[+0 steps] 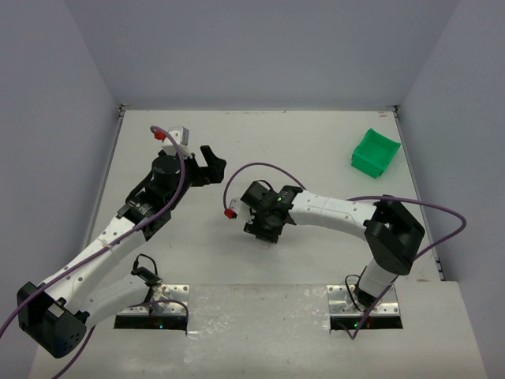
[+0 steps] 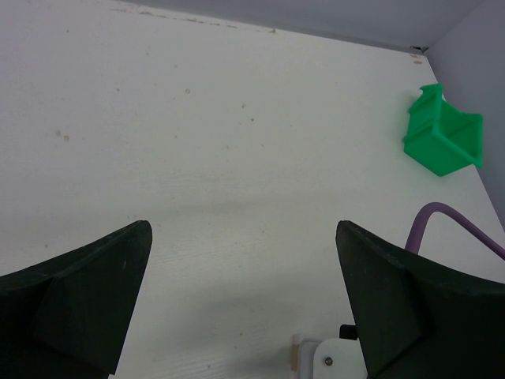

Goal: Build the wood block tower

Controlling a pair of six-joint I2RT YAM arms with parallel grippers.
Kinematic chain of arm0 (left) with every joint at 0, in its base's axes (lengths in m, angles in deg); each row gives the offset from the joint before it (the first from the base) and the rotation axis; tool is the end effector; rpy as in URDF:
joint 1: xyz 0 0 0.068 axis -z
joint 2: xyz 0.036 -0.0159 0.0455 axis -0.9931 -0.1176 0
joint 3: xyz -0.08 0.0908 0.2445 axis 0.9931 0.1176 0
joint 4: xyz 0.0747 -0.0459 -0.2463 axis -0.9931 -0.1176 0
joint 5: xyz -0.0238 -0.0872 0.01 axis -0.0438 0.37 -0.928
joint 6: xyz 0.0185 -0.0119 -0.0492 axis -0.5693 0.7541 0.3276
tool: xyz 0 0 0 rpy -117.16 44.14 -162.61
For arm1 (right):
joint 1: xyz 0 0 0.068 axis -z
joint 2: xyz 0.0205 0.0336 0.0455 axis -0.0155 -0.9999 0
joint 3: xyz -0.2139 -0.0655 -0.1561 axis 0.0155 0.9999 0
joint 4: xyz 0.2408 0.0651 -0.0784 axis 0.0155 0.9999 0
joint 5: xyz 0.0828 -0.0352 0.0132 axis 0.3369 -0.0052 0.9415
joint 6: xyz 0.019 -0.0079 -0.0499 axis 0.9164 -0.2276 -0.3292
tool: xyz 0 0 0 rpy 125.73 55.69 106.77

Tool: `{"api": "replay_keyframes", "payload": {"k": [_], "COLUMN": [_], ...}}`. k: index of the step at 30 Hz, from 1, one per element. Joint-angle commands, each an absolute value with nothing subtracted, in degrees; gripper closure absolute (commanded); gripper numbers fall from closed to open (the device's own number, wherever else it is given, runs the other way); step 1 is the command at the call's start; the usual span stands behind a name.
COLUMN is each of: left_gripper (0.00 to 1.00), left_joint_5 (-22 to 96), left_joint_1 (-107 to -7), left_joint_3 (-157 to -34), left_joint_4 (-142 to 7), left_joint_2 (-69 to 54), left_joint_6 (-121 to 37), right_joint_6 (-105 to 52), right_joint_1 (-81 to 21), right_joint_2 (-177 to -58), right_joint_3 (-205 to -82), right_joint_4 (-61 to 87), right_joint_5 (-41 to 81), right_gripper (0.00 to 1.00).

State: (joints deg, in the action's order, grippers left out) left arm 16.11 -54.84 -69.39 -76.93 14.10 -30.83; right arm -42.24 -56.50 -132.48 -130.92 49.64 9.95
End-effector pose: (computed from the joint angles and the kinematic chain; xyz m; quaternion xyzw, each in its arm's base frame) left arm 0.1969 -0.0978 0.3238 -0.0246 0.7927 -0.1820 0.5812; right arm 0.1831 0.2649 0.1874 -0.5232 0.8356 0.0471 0.1604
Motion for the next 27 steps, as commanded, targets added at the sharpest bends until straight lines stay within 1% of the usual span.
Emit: {"api": "replay_keyframes", "payload": {"k": [1, 15, 19, 22, 24, 26, 27], "left_gripper": [0.0, 0.0, 0.0, 0.0, 0.0, 0.0, 0.0], "left_joint_5": [16.8, 17.0, 17.0, 17.0, 17.0, 17.0, 17.0], "left_joint_1": [-55.6, -55.7, -55.6, -55.6, -55.6, -55.7, -55.7], "left_joint_3": [-69.4, -69.4, -69.5, -69.5, -69.6, -69.6, -69.6], "left_joint_4": [-73.9, -73.9, -73.9, -73.9, -73.9, -73.9, -73.9], "left_joint_2": [14.0, 13.8, 13.9, 13.9, 13.9, 14.0, 14.0], "left_joint_6": [-31.6, -31.7, -31.6, -31.7, -31.7, -31.7, -31.7], "right_joint_6": [-42.4, -41.8, -41.7, -41.6, -41.5, -41.4, -41.4], "right_joint_1": [-56.3, -56.3, -56.3, -56.3, -56.3, -56.3, -56.3], "right_joint_2": [-131.9, -131.5, -131.6, -131.6, -131.6, -131.5, -131.4], "right_joint_3": [-130.8, -130.8, -130.9, -130.9, -131.0, -131.0, -131.0], "right_joint_4": [47.6, 47.9, 48.1, 48.3, 48.3, 48.3, 48.4], "right_joint_5": [9.2, 10.9, 11.2, 11.1, 11.1, 10.9, 10.8], "right_gripper": [0.59, 0.7, 0.7, 0.67, 0.63, 0.52, 0.52]}}
